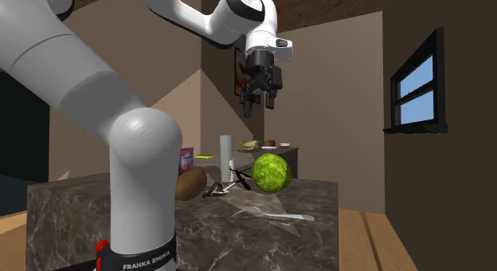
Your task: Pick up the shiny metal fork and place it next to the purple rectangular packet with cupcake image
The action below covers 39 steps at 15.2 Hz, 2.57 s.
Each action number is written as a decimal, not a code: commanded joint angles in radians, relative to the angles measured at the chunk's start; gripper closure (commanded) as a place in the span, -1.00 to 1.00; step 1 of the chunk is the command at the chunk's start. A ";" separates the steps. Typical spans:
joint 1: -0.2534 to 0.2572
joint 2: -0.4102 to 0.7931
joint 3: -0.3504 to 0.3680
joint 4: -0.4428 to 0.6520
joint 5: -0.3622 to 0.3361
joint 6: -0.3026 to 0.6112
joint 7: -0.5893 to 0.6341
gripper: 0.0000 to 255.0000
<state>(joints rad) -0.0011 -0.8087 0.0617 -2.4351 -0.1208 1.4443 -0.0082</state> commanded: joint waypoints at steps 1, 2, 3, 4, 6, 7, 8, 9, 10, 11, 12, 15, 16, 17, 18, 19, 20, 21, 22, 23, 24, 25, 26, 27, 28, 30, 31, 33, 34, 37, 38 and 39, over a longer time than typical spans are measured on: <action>0.000 0.000 0.000 0.000 0.000 0.000 0.000 -1.00; -0.016 -0.010 0.006 -0.039 0.009 0.036 0.049 -1.00; -0.033 -0.018 0.013 -0.077 0.017 0.072 0.098 -1.00; -0.050 -0.026 0.019 -0.115 0.026 0.110 0.146 -1.00; -0.083 -0.036 0.034 -0.187 0.043 0.187 0.242 -1.00; -0.100 -0.038 0.042 -0.222 0.052 0.227 0.290 -1.00; -0.116 -0.039 0.050 -0.256 0.060 0.268 0.338 -1.00; -0.132 -0.038 0.058 -0.289 0.069 0.310 0.386 -1.00; -0.148 -0.034 0.067 -0.321 0.077 0.353 0.433 -1.00; -0.165 -0.029 0.077 -0.352 0.086 0.398 0.481 -1.00; -0.181 -0.020 0.087 -0.381 0.095 0.444 0.528 -1.00; -0.231 0.021 0.120 -0.463 0.120 0.593 0.671 -1.00; -0.248 0.041 0.132 -0.487 0.128 0.647 0.719 -1.00; -0.266 0.066 0.145 -0.510 0.136 0.702 0.768 -1.00; -0.278 0.083 0.154 -0.523 0.141 0.739 0.799 -1.00; -0.280 0.094 0.155 -0.532 0.140 0.759 0.800 -1.00; -0.282 0.105 0.156 -0.540 0.139 0.778 0.800 -1.00; -0.285 0.117 0.158 -0.549 0.138 0.799 0.801 -1.00; -0.287 0.130 0.159 -0.556 0.137 0.819 0.803 -1.00; -0.290 0.143 0.161 -0.564 0.135 0.840 0.804 -1.00; -0.292 0.157 0.162 -0.571 0.133 0.861 0.805 -1.00; -0.296 0.171 0.164 -0.578 0.131 0.883 0.807 -1.00; -0.297 0.180 0.165 -0.582 0.130 0.895 0.807 -1.00; -0.297 0.180 0.165 -0.582 0.130 0.895 0.807 -1.00; -0.297 0.180 0.165 -0.582 0.130 0.895 0.807 -1.00; -0.297 0.180 0.165 -0.582 0.130 0.895 0.807 -1.00; -0.297 0.180 0.165 -0.582 0.130 0.895 0.807 -1.00; -0.297 0.180 0.165 -0.582 0.130 0.895 0.807 -1.00; -0.297 0.180 0.165 -0.582 0.130 0.896 0.807 1.00; -0.298 0.180 0.165 -0.582 0.130 0.896 0.807 1.00; -0.298 0.179 0.164 -0.583 0.130 0.896 0.807 1.00; -0.298 0.179 0.165 -0.583 0.130 0.895 0.807 1.00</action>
<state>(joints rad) -0.2986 -0.6303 0.2265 -3.0162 0.0092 2.3398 0.7984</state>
